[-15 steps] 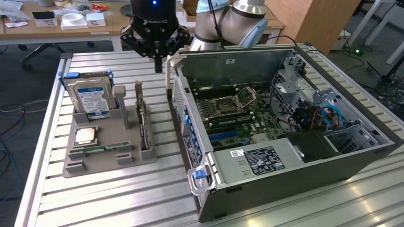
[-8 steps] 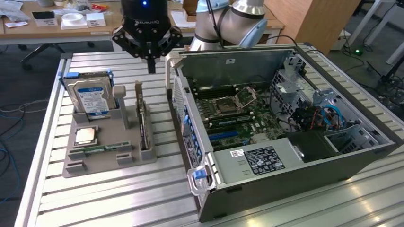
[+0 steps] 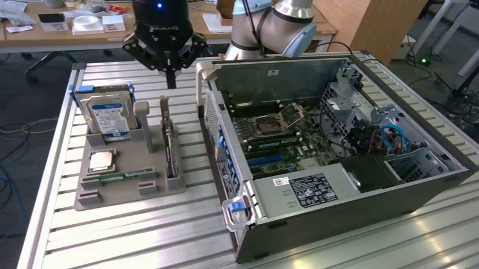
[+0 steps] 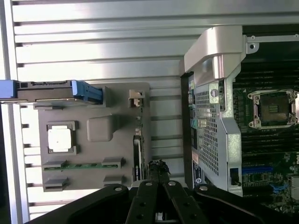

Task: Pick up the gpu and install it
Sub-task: 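Reach for the gpu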

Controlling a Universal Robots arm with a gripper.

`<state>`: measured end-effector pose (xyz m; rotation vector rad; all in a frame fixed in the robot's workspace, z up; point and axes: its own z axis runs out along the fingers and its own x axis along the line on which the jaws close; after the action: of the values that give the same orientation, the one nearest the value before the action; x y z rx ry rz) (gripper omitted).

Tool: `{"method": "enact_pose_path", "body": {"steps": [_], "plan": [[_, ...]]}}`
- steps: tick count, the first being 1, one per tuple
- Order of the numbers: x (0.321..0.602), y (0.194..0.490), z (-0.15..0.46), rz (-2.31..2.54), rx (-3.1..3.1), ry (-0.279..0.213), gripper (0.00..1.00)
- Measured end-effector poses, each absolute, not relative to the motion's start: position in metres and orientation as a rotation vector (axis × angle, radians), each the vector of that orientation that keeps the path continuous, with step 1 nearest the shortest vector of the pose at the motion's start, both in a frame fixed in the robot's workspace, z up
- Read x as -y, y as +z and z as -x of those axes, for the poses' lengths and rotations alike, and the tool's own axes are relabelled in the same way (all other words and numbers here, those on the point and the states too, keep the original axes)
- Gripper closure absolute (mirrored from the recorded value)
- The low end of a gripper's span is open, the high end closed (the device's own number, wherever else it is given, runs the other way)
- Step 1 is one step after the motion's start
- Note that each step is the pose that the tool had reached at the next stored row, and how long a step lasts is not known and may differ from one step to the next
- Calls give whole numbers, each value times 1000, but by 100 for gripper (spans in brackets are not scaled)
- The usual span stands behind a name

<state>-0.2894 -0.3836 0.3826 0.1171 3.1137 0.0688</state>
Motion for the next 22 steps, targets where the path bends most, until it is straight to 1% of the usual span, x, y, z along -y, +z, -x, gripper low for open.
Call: {"method": "enact_pose_path", "body": {"steps": [8, 22], "plan": [[383, 379, 305, -117, -3114, 69, 89], [383, 379, 314, -117, -3114, 69, 89]]}}
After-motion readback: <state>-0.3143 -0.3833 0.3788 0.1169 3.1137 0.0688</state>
